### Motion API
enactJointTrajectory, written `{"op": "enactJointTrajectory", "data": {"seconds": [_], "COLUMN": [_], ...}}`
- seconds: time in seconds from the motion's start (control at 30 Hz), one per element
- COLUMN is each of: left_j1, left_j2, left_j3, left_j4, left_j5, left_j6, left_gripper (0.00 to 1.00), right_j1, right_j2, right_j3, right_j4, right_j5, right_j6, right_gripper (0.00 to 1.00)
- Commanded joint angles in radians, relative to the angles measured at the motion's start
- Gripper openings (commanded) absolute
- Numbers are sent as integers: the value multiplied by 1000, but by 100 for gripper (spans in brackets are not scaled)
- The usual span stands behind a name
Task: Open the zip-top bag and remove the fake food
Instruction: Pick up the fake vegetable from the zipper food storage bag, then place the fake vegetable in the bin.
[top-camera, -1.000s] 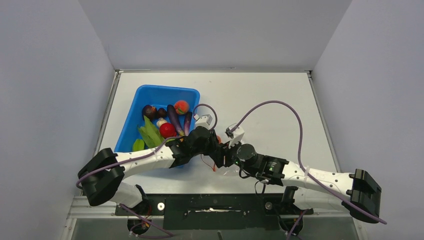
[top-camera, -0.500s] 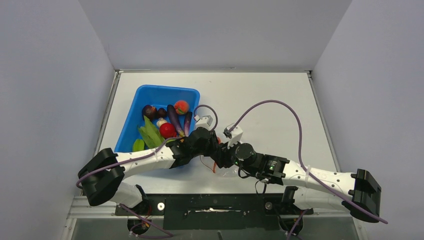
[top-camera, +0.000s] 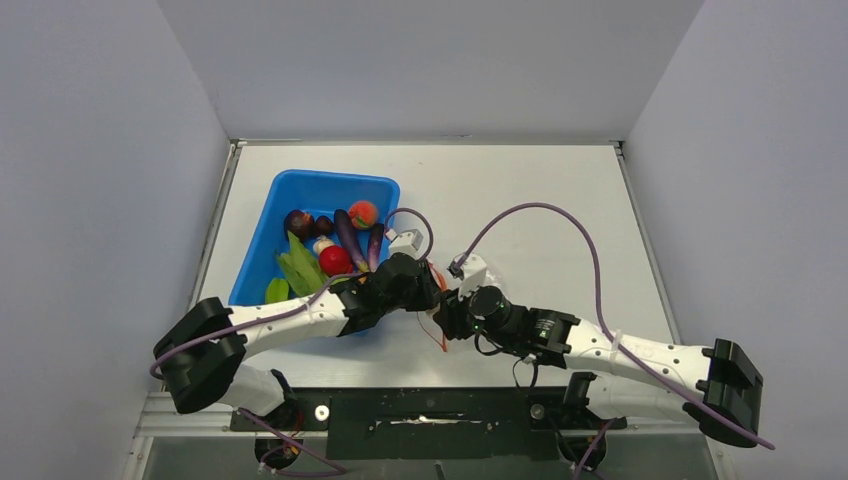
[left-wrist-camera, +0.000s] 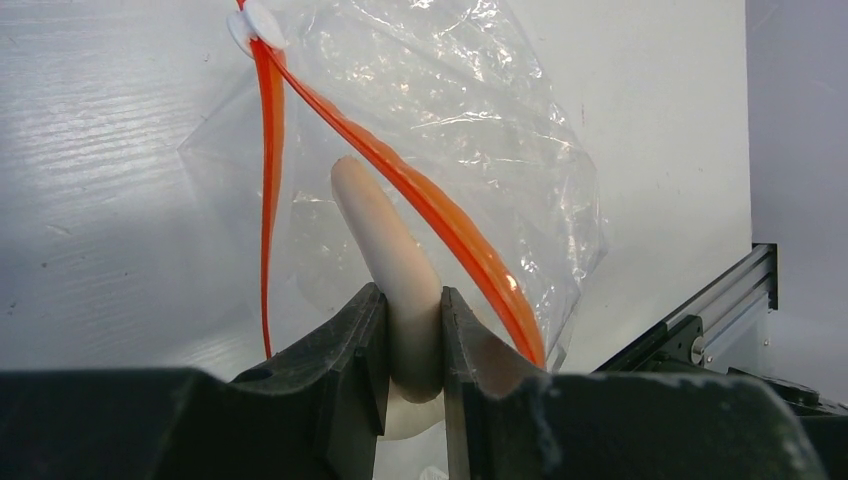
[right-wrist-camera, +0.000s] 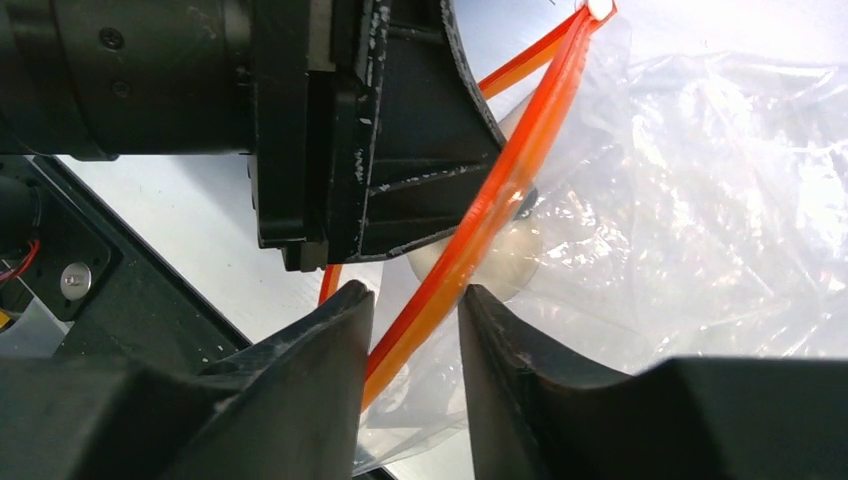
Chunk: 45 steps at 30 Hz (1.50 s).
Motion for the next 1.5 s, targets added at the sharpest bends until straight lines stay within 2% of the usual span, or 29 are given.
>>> {"op": "enactJointTrajectory", "data": {"seconds": [0.0, 0.23, 0.37, 0.5, 0.77, 0.93, 1.13, 1.2, 1.4, 1.47], "left_j1": [5, 21, 48, 69, 79, 82, 109, 190, 700, 782], "left_j2": [-39, -38, -54, -68, -63, -173, -345, -373, -342, -297], "left_j3": [27, 28, 29, 25, 84, 131, 154, 152, 157, 159], "left_j4": [24, 29, 23, 20, -15, -165, -332, -364, -336, -313], "left_j5": [-18, 15, 46, 55, 56, -90, -388, -387, 117, 220], "left_j6": [9, 4, 2, -3, 21, 88, 170, 218, 278, 274], "left_gripper": [1, 1, 1, 1, 1, 0, 0, 0, 0, 0], "right_j1": [-17, -59, -142, -234, -307, -375, -411, -416, -422, -422], "right_j2": [-31, -30, -35, -69, -141, -161, -186, -186, -159, -150], "right_j3": [21, 4, -23, -54, -95, -113, -123, -124, -107, -101], "right_j4": [8, 1, -12, -28, -49, -71, -57, -49, -49, -46], "right_j5": [15, 17, 16, -7, 18, 21, -18, -29, -55, -69], "right_j6": [1, 8, 30, 43, 77, 107, 110, 113, 116, 119], "right_gripper": [34, 18, 8, 6, 6, 3, 2, 2, 2, 2]}}
